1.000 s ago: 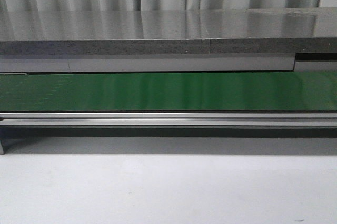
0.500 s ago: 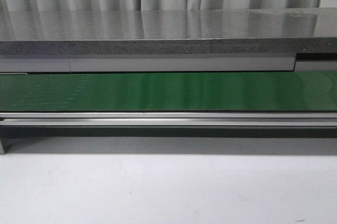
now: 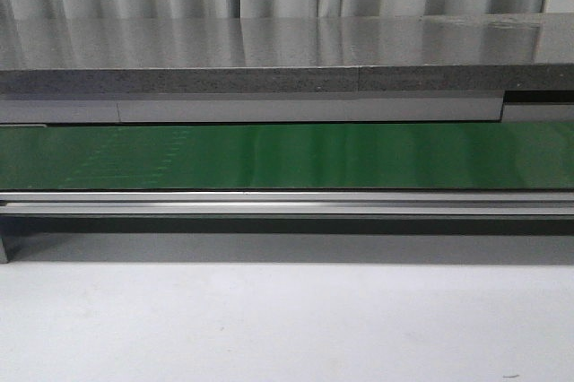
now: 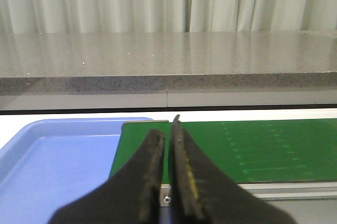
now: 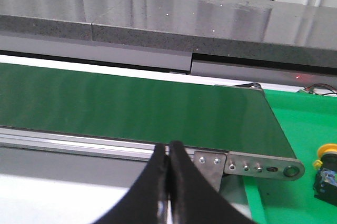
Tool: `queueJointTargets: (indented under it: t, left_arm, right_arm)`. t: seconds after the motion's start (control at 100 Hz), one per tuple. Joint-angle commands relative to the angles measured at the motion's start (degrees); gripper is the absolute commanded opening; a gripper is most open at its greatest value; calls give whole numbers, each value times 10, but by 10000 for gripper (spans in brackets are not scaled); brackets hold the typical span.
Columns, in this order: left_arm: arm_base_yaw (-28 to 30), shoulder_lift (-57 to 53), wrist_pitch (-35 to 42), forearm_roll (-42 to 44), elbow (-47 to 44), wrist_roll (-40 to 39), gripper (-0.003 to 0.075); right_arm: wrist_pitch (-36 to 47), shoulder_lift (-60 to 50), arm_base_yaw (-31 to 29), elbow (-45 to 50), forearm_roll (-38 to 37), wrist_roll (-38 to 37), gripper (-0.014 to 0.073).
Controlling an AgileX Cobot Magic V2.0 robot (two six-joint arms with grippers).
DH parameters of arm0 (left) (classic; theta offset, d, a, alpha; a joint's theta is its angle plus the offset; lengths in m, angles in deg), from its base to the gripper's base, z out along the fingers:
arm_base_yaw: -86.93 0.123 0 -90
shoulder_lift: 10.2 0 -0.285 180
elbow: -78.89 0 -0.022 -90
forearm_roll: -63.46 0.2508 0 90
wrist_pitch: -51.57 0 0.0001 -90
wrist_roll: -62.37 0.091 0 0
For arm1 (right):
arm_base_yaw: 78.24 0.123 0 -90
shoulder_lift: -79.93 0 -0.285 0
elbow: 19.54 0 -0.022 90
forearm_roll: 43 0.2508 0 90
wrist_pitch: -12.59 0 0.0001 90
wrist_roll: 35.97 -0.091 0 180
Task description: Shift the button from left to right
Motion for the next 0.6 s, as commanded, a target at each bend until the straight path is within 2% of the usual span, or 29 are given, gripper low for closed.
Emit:
queueJointTargets:
  t: [0.0, 0.24, 0.59]
  left_arm:
    - [0, -27, 36, 6, -2, -16, 5]
    - [0, -59, 17, 29, -31, -52, 5]
    - [0, -59, 12, 33, -31, -53, 5]
  right_arm:
    - [49, -10, 0, -4, -6, 0, -68]
    - [50, -10, 0, -4, -6, 0, -68]
    - [50, -10, 0, -4, -6, 0, -68]
